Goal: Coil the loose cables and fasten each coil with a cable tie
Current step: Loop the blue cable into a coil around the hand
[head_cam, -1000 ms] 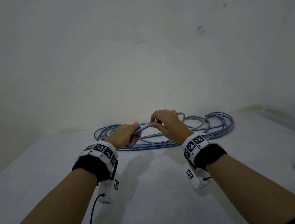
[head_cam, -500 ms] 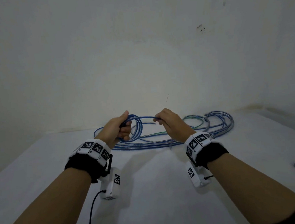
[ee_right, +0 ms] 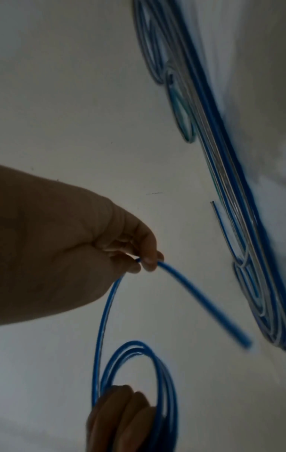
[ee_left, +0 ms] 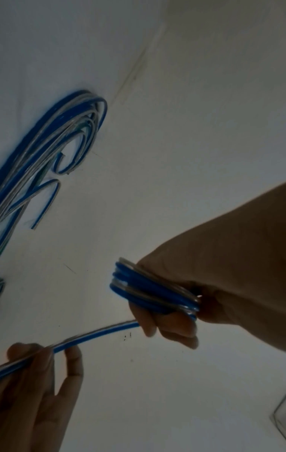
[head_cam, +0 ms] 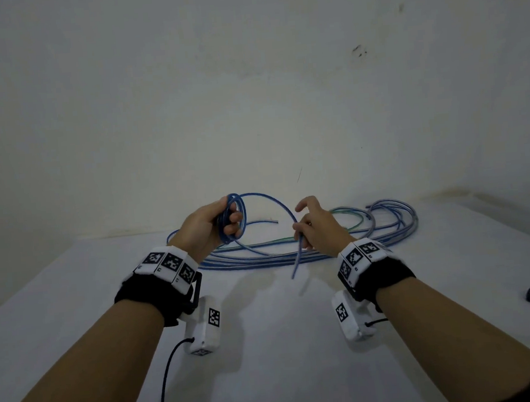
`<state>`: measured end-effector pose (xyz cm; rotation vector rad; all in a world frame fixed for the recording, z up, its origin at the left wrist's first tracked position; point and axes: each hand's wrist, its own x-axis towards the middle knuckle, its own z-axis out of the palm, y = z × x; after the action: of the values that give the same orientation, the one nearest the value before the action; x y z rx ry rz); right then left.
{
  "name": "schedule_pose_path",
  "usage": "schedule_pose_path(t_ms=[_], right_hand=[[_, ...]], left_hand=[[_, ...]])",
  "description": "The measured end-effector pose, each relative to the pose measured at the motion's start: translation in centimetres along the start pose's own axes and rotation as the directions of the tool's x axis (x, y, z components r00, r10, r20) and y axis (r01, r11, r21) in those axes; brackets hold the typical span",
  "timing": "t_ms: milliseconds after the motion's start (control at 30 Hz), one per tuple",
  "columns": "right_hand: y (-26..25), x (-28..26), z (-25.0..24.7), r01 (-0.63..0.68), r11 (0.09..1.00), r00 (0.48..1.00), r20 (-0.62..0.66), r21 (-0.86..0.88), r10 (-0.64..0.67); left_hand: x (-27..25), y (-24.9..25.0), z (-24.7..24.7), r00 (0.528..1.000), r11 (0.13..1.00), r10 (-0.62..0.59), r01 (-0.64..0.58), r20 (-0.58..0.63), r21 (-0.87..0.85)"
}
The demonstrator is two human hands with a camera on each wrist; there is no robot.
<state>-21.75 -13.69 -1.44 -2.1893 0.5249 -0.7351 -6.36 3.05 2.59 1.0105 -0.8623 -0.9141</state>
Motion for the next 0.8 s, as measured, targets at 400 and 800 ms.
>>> schedule_pose_path(t_ms=[400,800], right_hand=[[-1.5,-0.4,1.5,0.024,0.961,0.993,0.106,0.275,-0.055],[-2.6,-0.1,3.4,0.171,0.984,0.981,0.102,-0.051,-0.165]], left_hand=[[0.8,-1.0,0.8,0.994,0.991,0.088,-0.093,-0.057,-0.093],[0.9,-2.2,2.0,0.986,0.979,0.135,-0.148,-0.097,-0.140]])
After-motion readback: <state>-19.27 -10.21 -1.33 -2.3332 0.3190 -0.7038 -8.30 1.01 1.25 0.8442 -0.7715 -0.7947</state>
